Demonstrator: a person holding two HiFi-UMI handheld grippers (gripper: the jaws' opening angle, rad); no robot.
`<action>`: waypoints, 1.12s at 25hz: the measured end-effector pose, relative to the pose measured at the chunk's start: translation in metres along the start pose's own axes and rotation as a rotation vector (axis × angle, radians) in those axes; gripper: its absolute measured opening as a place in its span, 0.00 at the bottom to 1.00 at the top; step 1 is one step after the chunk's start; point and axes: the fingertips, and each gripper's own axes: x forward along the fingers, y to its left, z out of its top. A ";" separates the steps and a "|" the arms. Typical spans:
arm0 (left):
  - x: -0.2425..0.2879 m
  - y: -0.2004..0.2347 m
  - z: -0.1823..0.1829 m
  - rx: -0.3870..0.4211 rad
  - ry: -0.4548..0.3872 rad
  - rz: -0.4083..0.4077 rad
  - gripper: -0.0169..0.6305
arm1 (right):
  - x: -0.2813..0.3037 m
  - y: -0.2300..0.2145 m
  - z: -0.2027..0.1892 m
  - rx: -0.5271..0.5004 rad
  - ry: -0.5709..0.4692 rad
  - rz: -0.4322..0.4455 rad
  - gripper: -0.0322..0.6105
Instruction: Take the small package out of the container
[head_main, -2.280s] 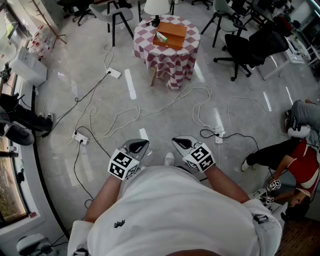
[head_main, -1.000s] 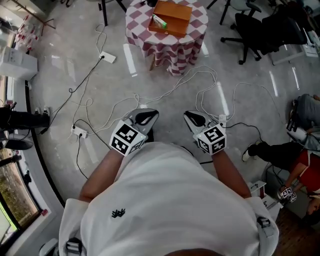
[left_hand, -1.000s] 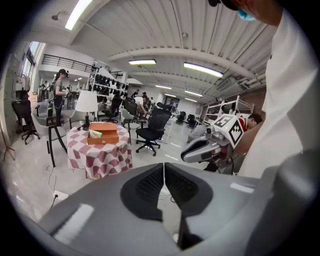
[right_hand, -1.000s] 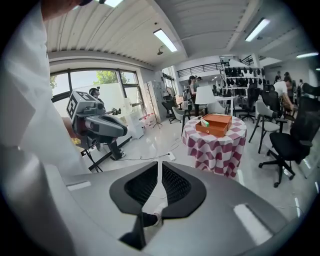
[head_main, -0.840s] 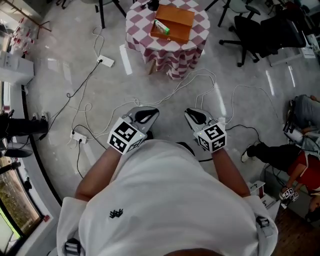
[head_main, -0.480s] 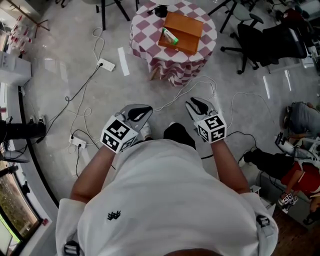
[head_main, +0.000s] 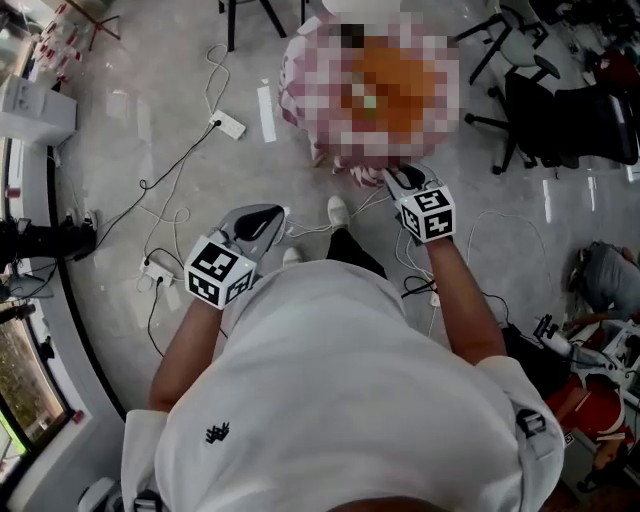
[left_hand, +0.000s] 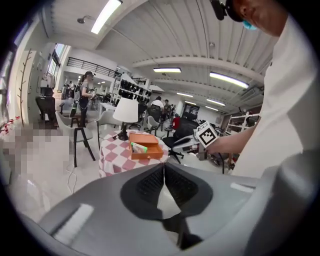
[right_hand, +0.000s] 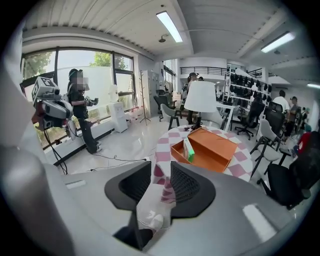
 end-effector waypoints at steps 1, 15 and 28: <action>0.004 0.007 0.007 -0.007 -0.006 0.022 0.12 | 0.012 -0.013 0.004 -0.006 0.006 0.004 0.20; 0.054 0.058 0.064 -0.068 -0.010 0.234 0.12 | 0.168 -0.109 0.031 -0.058 0.125 0.104 0.27; 0.041 0.081 0.059 -0.156 -0.005 0.390 0.12 | 0.247 -0.119 0.018 -0.078 0.221 0.131 0.27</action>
